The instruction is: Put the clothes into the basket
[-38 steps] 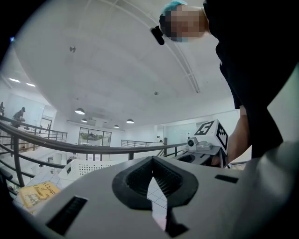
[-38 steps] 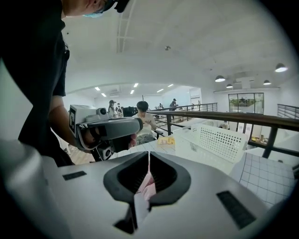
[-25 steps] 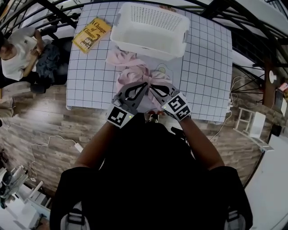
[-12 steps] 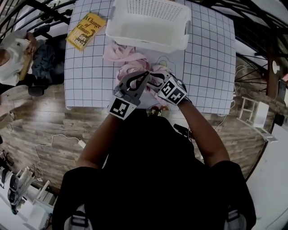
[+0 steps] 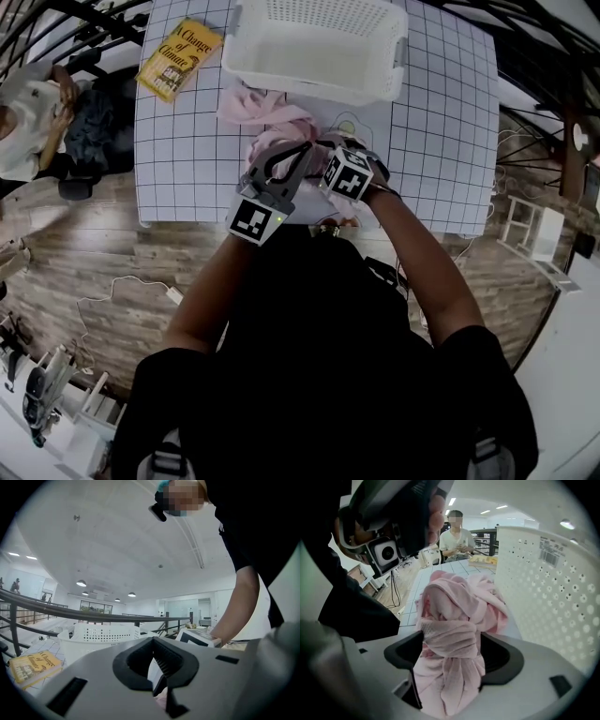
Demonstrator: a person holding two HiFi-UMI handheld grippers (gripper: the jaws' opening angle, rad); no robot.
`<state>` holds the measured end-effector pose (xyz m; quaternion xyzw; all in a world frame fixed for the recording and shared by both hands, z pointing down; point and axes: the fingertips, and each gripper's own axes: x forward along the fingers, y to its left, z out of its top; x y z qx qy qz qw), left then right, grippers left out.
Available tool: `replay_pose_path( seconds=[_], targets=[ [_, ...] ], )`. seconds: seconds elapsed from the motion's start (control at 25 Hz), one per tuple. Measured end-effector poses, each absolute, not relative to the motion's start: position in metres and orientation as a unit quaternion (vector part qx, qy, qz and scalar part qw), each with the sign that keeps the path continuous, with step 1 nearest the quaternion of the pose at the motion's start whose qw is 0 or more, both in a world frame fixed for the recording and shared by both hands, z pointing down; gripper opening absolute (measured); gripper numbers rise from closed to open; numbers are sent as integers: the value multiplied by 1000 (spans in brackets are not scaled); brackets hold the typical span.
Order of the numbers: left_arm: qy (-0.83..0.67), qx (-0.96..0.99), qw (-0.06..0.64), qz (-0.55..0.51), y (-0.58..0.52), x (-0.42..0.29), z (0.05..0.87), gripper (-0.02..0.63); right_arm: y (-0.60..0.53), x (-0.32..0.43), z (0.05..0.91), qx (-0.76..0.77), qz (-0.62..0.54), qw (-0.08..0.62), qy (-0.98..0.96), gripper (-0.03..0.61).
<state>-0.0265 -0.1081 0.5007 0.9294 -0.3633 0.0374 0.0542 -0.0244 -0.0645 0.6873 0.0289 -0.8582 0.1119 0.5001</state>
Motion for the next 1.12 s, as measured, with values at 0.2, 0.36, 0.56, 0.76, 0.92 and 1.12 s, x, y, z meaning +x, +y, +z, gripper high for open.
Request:
replay_pose_path(
  seconds=[0.2,0.36,0.56,0.76,0.92,1.12],
  targets=[
    [-356,932,55,37,-109,-26,504,0,-63,-33,702,3,137,518,-844,414],
    [-357,931,63,37,-112,-28,506,0,-57,-38,717,-15,160,534,-830,436],
    [-354,932,64,42,-118,-32,507,0,-54,-44,735,-26,173,548,-818,454],
    [-362,929,68,40,-122,-38,508,0,-50,-49,745,-34,171,560,-810,459],
    [-366,927,67,45,-126,-44,513,0,-51,-48,749,-32,166,571,-803,458],
    [-366,927,67,54,-128,-46,523,0,-51,-48,752,-23,152,575,-803,453]
  ],
)
